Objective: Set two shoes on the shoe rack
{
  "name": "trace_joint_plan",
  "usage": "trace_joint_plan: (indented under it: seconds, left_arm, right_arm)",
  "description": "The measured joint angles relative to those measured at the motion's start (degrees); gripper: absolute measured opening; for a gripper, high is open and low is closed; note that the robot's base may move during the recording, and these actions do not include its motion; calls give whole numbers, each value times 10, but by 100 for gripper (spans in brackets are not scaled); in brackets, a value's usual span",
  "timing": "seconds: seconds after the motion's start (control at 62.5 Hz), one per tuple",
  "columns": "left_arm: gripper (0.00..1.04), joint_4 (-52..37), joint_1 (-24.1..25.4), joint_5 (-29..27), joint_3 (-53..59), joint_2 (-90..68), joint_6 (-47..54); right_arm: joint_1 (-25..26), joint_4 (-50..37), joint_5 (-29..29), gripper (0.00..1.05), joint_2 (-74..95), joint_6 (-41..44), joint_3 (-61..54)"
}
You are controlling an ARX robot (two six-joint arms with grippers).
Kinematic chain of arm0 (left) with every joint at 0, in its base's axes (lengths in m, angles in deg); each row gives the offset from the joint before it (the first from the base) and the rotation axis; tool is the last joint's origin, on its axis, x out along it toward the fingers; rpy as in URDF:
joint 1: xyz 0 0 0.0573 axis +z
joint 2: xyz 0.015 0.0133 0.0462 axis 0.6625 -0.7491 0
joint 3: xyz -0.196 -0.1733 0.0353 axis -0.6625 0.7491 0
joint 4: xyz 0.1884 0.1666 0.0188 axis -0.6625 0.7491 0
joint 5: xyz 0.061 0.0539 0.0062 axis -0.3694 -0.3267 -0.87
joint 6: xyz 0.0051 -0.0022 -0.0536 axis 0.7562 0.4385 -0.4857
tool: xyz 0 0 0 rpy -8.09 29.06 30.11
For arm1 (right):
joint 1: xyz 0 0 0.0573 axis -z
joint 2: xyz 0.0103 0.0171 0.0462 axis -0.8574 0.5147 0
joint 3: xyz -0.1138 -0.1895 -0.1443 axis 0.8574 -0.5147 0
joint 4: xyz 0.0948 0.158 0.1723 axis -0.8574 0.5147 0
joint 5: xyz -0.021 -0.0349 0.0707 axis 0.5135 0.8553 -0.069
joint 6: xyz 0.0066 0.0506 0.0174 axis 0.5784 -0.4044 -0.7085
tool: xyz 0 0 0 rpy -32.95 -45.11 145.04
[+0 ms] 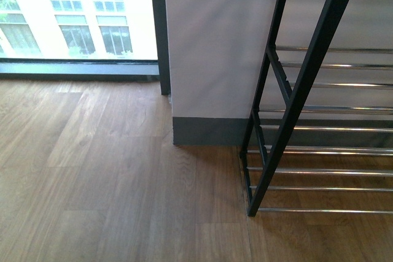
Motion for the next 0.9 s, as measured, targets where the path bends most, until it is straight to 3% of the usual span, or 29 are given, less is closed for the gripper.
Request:
trace_joint_plan:
  seconds: [0.544, 0.703, 0.895]
  left_arm:
    - [2, 0, 0, 0, 0, 0, 0]
    - [2, 0, 0, 0, 0, 0, 0]
    - [2, 0, 0, 0, 0, 0, 0]
  right_arm:
    - [0, -1, 1, 1, 0, 0, 0]
    - [-9, -202, 40, 1, 55, -14, -41]
    - [-10, -226, 41, 1, 59, -15, -42]
